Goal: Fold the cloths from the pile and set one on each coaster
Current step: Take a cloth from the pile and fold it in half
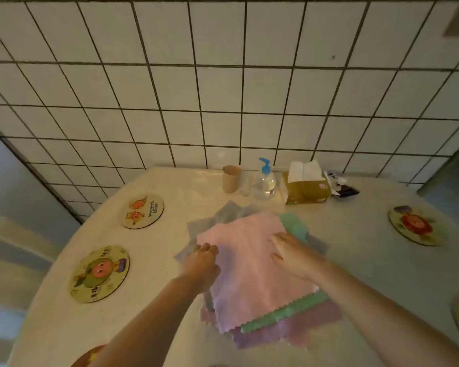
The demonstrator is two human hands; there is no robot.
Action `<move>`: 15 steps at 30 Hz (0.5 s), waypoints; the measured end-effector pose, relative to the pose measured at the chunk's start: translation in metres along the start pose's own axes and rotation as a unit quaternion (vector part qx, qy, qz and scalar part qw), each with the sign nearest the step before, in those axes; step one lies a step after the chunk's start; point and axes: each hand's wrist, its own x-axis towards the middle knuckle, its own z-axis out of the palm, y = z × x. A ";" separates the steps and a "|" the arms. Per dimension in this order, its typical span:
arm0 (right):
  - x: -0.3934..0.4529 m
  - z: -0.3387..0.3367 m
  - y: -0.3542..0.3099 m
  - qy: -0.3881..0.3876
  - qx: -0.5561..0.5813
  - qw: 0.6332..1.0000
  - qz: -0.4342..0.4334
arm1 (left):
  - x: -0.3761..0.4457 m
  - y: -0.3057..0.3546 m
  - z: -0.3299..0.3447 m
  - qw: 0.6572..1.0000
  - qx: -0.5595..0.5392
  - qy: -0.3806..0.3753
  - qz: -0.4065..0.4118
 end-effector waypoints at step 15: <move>0.165 0.011 0.064 -0.036 -0.038 0.997 -0.055 | 0.154 -0.009 0.018 0.994 -0.083 -0.016 -0.075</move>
